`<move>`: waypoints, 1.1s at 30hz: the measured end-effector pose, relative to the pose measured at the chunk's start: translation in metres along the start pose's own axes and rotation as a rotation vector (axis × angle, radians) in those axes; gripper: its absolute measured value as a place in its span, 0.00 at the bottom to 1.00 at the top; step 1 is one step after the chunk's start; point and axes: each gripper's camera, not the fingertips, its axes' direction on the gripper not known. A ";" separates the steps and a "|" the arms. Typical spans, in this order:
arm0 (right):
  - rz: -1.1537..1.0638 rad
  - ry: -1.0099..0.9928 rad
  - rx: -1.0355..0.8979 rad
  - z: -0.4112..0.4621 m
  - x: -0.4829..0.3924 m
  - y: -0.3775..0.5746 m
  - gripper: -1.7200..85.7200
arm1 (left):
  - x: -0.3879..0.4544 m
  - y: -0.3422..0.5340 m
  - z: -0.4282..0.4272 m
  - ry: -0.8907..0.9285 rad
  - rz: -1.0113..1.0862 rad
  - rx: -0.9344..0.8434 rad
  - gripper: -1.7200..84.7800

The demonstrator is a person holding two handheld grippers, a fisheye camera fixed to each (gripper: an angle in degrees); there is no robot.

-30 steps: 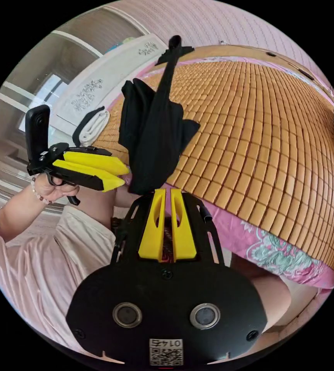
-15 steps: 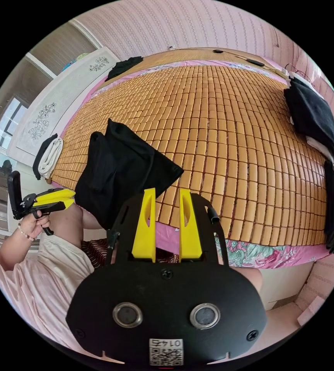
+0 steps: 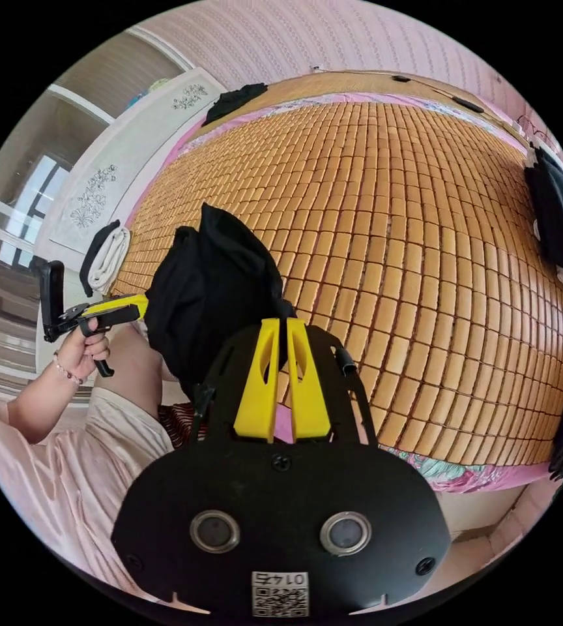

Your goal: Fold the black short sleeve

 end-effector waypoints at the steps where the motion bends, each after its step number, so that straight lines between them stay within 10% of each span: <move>1: 0.005 -0.042 0.048 -0.016 0.004 0.003 0.03 | 0.001 0.002 -0.020 0.001 0.021 0.056 0.01; 9: 0.040 0.025 0.344 -0.111 0.013 0.014 0.03 | -0.003 -0.026 -0.161 -0.037 0.057 0.441 0.02; 14: 0.234 0.093 0.168 -0.087 0.049 0.041 0.03 | -0.017 -0.063 -0.174 0.048 0.026 0.534 0.10; 33: 0.279 0.051 0.059 -0.059 0.046 0.068 0.03 | -0.005 0.015 0.000 -0.226 -0.018 -0.301 0.05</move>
